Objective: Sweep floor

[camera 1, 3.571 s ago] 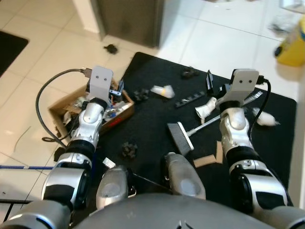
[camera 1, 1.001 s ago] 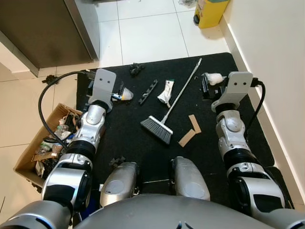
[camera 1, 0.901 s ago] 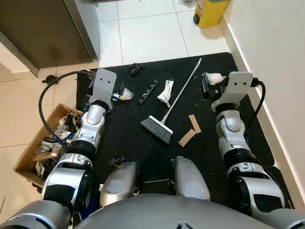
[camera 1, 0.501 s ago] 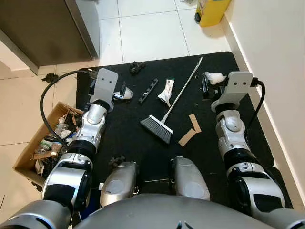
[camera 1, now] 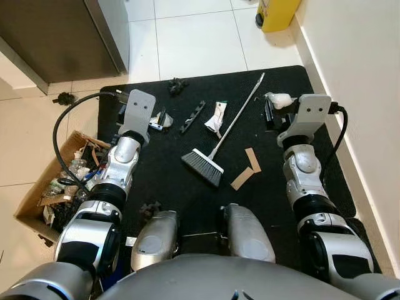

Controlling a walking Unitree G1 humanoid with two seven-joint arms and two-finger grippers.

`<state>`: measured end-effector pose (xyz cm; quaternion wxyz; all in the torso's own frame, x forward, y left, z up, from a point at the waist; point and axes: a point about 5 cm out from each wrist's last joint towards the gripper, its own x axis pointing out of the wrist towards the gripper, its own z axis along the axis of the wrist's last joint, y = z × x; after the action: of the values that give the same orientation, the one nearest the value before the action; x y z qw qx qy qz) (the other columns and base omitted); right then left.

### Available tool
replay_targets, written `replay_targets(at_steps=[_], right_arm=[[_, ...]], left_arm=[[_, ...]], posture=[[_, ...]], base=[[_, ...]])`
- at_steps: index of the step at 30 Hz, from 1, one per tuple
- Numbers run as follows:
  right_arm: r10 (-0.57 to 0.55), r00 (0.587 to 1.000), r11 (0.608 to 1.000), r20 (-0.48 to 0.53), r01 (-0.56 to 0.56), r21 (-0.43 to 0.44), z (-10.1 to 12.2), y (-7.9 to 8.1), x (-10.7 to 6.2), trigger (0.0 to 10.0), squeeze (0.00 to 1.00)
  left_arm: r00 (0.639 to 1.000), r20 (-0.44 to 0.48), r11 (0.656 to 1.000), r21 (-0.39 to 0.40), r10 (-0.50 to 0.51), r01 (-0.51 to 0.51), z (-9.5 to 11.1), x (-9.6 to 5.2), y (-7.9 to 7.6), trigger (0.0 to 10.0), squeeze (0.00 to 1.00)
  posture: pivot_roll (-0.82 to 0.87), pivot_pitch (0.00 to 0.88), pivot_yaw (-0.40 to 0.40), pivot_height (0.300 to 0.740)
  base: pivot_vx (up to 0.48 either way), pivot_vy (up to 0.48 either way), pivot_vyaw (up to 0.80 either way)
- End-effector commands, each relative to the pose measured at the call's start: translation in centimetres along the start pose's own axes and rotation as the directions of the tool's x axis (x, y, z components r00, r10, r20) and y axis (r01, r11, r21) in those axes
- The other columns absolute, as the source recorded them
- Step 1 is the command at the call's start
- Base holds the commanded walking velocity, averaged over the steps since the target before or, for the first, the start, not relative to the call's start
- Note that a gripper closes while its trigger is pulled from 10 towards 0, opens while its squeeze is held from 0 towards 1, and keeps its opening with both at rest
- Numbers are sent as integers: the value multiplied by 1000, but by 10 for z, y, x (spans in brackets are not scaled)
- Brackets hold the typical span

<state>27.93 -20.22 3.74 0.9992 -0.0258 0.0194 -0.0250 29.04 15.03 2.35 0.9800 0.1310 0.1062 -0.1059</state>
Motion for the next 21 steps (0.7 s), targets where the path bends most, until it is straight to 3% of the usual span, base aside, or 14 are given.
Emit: replay_targets(at_steps=[1, 21], right_arm=[[-4, 1000, 1000, -11, 4, 0, -1, -1, -1, 10000, 0], [2, 1000, 1000, -28, -2, -2, -3, -1, 2, 10000, 0]], left_arm=[[1000, 5, 1000, 1, -14, 14, 1, 0, -5, 10000, 0], [1000, 0, 999, -47, 14, -14, 0, 1, 0, 10000, 0]], posture=[[20, 0, 20, 740], [26, 0, 15, 740]], base=[[0, -255, 0], [0, 0, 0]])
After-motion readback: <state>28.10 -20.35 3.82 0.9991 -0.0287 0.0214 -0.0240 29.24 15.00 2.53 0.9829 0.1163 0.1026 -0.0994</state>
